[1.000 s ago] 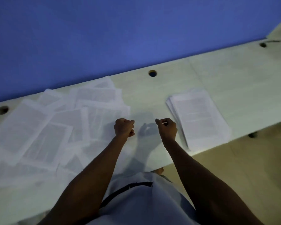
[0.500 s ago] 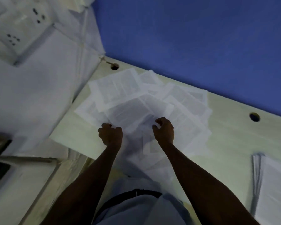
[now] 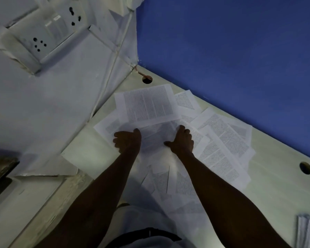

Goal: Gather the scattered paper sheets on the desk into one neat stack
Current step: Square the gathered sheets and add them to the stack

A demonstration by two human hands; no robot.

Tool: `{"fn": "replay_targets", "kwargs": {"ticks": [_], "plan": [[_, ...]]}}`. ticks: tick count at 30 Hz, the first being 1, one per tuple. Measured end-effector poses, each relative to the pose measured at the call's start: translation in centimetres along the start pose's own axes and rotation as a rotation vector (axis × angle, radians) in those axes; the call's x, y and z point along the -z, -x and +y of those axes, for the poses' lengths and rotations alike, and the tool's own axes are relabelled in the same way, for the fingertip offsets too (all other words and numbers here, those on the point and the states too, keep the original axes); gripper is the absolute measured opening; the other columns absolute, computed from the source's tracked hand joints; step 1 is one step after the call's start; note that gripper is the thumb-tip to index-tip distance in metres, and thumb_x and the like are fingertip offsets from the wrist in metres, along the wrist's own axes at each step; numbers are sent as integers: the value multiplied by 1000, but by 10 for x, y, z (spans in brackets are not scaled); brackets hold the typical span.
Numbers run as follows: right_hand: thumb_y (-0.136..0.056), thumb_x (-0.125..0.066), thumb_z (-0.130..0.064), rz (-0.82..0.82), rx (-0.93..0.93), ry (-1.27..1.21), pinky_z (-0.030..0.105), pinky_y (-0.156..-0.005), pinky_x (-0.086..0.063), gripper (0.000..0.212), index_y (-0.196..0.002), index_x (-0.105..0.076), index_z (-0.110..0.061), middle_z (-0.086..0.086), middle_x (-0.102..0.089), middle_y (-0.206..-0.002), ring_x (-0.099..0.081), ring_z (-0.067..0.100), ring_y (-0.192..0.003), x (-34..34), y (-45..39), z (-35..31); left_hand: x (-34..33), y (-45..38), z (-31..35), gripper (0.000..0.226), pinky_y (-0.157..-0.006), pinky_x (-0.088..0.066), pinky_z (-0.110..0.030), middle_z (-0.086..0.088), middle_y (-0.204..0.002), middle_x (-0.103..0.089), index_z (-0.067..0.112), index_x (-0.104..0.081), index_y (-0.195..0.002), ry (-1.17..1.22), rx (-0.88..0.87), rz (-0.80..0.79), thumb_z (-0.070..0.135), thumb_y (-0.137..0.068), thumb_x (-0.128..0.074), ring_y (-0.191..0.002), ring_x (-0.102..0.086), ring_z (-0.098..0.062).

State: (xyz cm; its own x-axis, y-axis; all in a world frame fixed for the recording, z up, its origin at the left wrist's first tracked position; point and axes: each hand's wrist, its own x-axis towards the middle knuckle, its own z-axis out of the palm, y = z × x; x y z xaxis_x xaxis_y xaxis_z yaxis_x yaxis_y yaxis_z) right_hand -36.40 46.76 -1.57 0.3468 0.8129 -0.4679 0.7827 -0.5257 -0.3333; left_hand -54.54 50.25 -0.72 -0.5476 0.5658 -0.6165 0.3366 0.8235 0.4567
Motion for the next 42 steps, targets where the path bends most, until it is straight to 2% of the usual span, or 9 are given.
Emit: {"fn": "replay_targets", "kwargs": {"ticks": [5,9,13,21,27,30,35,40,42], "plan": [[-90,-73,-28,-94,33,-168,45,-90,-57,50,-134,-52,-18,10,-68,-123,-66,33,-112,5,-1,9,3,-38,27,106,-111,-38,-56,-28,-150,-35,-5,-15,-152,19,-10,69,58,-85,-68,-136,-41,-43],[-95,-67,-29,-170,94,8,44,-110,-44,63,-153,-43,-20,9,-53,-150,-50,32,-137,30,-16,30,0,-47,29,109,-109,-38,-57,-25,-148,-36,0,-25,-149,-156,-41,80,63,-75,-75,-135,-40,-41],[-93,-66,-25,-154,4,212,45,-113,-38,59,-149,-49,-24,8,-61,-141,-53,30,-133,46,-26,44,4,-48,30,100,-104,-41,-53,-22,-140,-42,3,-34,-140,-191,-40,119,58,-71,-80,-127,-46,-38],[-63,-84,-70,-40,21,157,52,-113,-34,116,-150,-30,-16,8,-34,-151,-31,31,-143,33,-32,24,12,-42,15,57,-102,-46,-49,-18,-127,-59,1,-52,-129,-81,-92,40,31,-84,-69,-118,-58,-37],[-56,-88,-72,-34,20,265,52,-110,-37,124,-148,-27,-15,10,-45,-144,-43,32,-134,33,-40,22,6,-28,-14,62,-64,-62,-38,-16,-102,-66,-2,-53,-116,442,116,-74,21,-65,-80,-76,-69,-29],[-62,-91,-60,-98,22,137,49,-107,-41,109,-144,-35,-16,7,-60,-133,-57,31,-125,35,-43,25,0,4,-33,43,-48,-53,-29,-22,-90,-68,-7,-59,-103,621,194,-132,12,-70,-80,-63,-66,-28],[-79,-82,-33,-20,11,-262,35,-80,-53,42,-114,-70,-13,9,-71,-113,-66,26,-101,32,-29,33,-25,47,-53,37,-61,-61,-38,-20,-91,-71,-3,-62,-104,699,302,-288,5,-72,-80,-76,-72,-31],[-74,-82,-18,203,-393,-1072,55,-95,-57,51,-120,-63,-10,9,-68,-117,-65,34,-108,25,-4,46,-32,72,-39,27,-80,-61,-51,-23,-97,-67,3,-54,-92,788,358,-435,-4,-77,-76,-87,-70,-36],[-67,-84,-12,141,-409,-1127,54,-90,-59,55,-117,-59,-9,11,-68,-117,-65,34,-108,20,4,55,-36,75,-36,28,-77,-61,-51,-26,-100,-67,2,-56,-92,745,347,-442,-4,-76,-78,-88,-71,-38]]}}
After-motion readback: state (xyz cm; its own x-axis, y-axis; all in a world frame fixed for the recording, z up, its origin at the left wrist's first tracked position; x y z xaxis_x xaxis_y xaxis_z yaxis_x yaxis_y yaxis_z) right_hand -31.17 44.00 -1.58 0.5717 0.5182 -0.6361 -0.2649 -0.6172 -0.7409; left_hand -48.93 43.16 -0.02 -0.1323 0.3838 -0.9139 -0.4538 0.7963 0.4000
